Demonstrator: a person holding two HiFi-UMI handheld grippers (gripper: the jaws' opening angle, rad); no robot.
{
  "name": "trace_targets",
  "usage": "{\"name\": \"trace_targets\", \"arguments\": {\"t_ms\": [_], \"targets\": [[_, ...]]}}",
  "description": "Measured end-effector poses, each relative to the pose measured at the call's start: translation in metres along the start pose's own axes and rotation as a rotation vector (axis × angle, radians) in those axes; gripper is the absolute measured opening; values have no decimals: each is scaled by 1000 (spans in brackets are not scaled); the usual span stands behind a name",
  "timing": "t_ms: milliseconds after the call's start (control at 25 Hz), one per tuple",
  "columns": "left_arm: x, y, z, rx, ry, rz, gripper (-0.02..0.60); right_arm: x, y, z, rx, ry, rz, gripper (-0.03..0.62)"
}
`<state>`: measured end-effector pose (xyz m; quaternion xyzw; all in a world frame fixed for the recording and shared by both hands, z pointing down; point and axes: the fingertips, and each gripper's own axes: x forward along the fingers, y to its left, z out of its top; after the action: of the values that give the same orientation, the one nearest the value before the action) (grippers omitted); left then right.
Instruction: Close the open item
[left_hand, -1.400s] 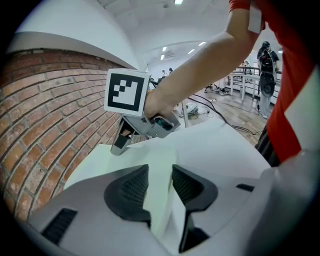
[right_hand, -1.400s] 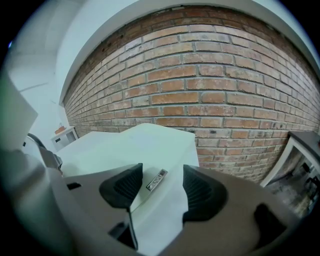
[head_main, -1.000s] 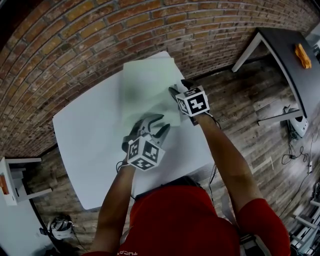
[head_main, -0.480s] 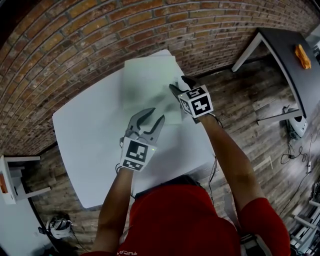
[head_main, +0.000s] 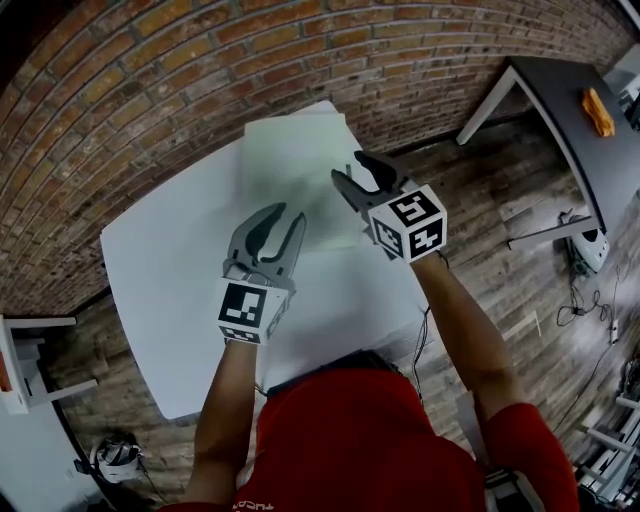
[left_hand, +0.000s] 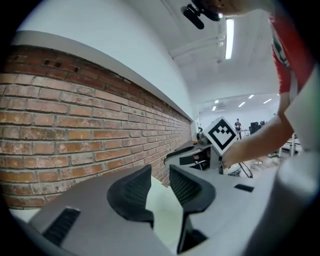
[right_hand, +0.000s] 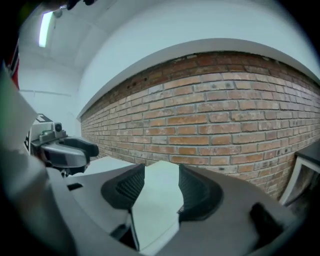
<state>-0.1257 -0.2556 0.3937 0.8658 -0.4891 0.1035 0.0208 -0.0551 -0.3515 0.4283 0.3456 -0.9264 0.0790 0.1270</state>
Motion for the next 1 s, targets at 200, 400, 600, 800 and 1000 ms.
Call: {"name": "trace_targets", "arguments": {"t_ms": [200,400,600,800,1000], "targets": [[-11,4,29,-40,-96,19,106,-25,21,33,-1,-92,39,222],[-22,4,57,-61,-171,24,86,-51,45,63,-13,-167,87,199],[-38,-1,86,-74,-243,16,74,-76,67,83,-41,-233,116,138],[-51,-9,105,-55,-286,10,58,-97,85,96,-116,-287,110,69],[-61,-19,114,-38,-306,5,37,-114,105,104,-171,-321,123,50]]}}
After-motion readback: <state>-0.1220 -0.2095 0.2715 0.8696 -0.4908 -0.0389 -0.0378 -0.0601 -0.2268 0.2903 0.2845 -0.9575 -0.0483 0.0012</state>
